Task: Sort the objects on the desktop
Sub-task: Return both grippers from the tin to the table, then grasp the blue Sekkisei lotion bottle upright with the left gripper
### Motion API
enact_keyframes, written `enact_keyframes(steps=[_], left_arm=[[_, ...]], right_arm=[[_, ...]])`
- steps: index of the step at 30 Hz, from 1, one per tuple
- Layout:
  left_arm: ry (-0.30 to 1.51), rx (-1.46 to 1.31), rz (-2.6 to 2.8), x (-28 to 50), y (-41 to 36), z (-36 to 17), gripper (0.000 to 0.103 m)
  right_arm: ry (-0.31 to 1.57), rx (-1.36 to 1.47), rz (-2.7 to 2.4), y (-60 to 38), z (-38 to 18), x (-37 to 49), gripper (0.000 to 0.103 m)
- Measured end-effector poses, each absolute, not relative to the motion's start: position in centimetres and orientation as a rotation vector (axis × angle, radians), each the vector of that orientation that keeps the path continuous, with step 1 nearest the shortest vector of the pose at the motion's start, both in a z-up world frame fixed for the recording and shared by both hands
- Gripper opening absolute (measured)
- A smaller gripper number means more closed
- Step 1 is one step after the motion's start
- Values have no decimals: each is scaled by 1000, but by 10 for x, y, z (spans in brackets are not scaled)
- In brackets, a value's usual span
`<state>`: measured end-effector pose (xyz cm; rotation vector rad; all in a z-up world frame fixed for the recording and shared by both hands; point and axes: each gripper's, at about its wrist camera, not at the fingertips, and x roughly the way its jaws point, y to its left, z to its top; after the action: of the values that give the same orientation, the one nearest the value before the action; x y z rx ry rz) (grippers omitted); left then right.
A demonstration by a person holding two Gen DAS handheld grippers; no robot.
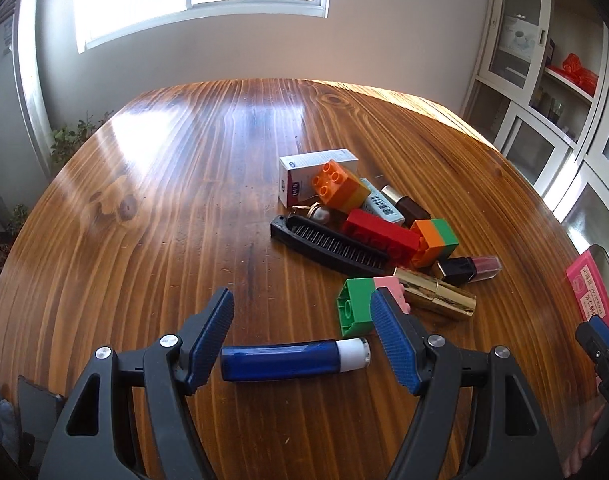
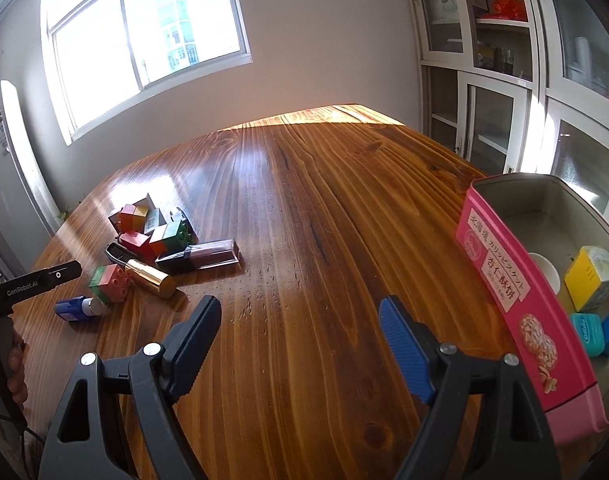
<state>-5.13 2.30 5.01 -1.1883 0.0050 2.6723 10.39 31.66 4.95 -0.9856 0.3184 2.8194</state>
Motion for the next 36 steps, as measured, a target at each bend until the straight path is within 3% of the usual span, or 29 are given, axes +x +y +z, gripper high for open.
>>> enact_keyframes(steps=[18, 31, 36], left_arm=[[34, -1234, 2522, -53, 19, 28, 74], [237, -1270, 2457, -26, 34, 16, 75], [236, -1280, 2489, -29, 34, 12, 75]], right_arm=[[313, -1044, 2835, 303, 41, 91, 85], [333, -1051, 2850, 302, 39, 90, 85], [336, -1050, 2849, 303, 38, 92, 85]])
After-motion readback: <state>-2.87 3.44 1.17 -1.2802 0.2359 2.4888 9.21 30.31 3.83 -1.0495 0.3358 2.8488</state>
